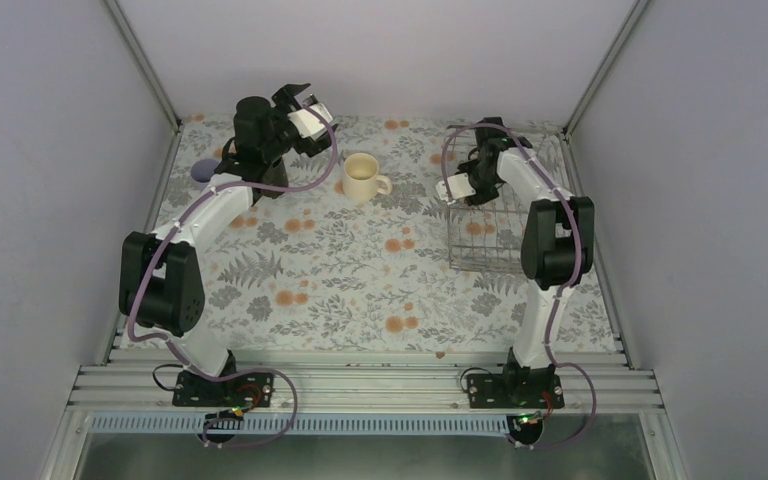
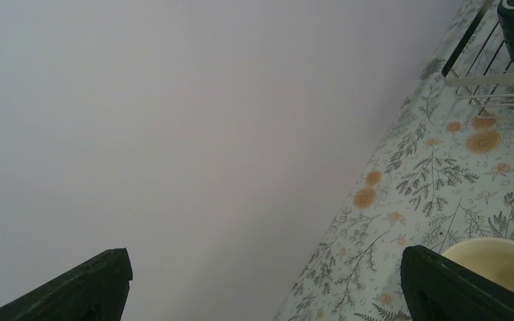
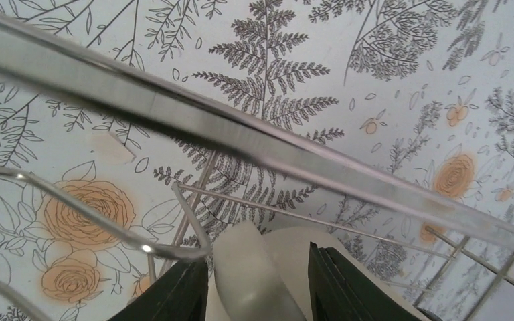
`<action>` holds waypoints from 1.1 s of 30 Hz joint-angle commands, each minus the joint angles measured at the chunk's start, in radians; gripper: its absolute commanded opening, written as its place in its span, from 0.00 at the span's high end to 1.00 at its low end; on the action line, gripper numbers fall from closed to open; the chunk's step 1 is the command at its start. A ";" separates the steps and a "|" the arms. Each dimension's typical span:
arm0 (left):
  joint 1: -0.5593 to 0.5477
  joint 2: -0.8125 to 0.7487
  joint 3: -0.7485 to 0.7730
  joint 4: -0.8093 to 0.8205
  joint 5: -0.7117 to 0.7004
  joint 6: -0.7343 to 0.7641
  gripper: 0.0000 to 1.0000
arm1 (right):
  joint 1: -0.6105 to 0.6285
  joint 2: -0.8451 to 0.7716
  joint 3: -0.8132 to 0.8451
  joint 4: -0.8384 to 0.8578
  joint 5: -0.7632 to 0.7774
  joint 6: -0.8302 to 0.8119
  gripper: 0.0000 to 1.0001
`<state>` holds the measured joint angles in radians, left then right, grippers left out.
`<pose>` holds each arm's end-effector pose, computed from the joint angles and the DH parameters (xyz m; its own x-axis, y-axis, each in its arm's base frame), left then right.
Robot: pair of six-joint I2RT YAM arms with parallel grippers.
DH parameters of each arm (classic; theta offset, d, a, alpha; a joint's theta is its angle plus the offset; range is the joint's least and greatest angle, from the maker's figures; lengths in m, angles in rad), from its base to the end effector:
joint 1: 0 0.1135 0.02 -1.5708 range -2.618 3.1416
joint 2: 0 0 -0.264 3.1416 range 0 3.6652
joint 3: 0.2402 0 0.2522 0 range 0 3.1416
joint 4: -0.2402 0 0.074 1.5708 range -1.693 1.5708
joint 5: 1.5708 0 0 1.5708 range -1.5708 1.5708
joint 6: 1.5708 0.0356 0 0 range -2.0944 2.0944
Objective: Unload the cups from the dish rack
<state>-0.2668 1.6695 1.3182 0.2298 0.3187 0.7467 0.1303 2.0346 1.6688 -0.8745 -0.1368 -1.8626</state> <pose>0.3864 -0.1172 0.3352 0.2880 0.5899 -0.7543 0.4834 0.5904 0.6463 0.4196 0.0599 0.2147 0.4351 -0.8999 -0.0302 -0.8486 -0.3986 -0.3479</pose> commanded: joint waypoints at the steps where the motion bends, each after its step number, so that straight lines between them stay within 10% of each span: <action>1: -0.001 0.006 0.027 0.011 0.033 -0.018 0.00 | 0.005 0.046 0.016 -0.009 0.035 0.002 0.60; 8: 0.000 0.001 0.023 0.011 0.034 -0.015 0.00 | 0.006 0.059 0.035 -0.009 0.043 0.012 0.73; 33: 0.005 -0.007 0.010 0.011 0.076 -0.030 0.00 | -0.018 0.101 0.183 -0.132 0.094 0.035 0.58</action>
<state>-0.2657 1.6695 1.3182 0.2295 0.3561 0.7399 0.1223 2.1040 1.8141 -0.9428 -0.0639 -1.8435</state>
